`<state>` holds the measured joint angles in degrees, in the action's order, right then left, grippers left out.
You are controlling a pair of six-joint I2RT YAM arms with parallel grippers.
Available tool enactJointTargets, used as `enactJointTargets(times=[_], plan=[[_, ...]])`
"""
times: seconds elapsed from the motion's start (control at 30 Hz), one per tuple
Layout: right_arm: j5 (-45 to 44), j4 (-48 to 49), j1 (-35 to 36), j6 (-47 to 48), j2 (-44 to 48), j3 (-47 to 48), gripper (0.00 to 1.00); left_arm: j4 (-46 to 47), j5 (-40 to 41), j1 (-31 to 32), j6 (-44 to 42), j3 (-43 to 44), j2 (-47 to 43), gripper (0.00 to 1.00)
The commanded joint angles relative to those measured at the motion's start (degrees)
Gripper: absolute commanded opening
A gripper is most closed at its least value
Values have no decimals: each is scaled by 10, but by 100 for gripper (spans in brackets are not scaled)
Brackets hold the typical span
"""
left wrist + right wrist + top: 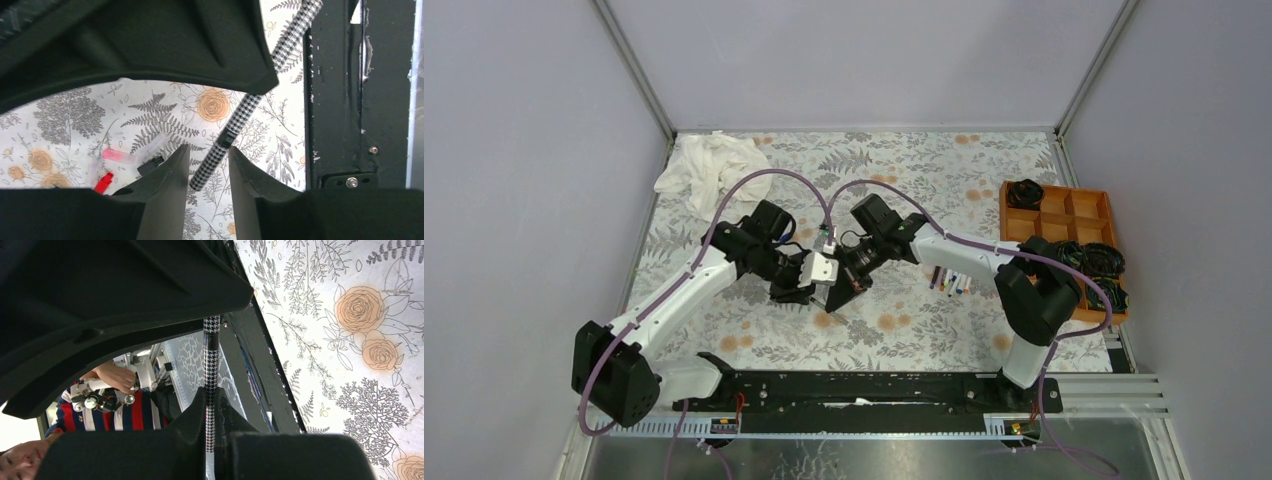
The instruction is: Open the pen caps
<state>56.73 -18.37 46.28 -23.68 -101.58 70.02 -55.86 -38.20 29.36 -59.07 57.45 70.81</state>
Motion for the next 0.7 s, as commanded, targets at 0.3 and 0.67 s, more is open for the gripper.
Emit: enactJointTargets(times=[0.3, 0.67], plan=[[-8, 67, 9, -64, -23, 8, 44, -49, -9, 13, -26, 17, 18, 0], [54, 108, 18, -98, -69, 19, 29, -38, 15, 13, -25, 23, 10, 0]])
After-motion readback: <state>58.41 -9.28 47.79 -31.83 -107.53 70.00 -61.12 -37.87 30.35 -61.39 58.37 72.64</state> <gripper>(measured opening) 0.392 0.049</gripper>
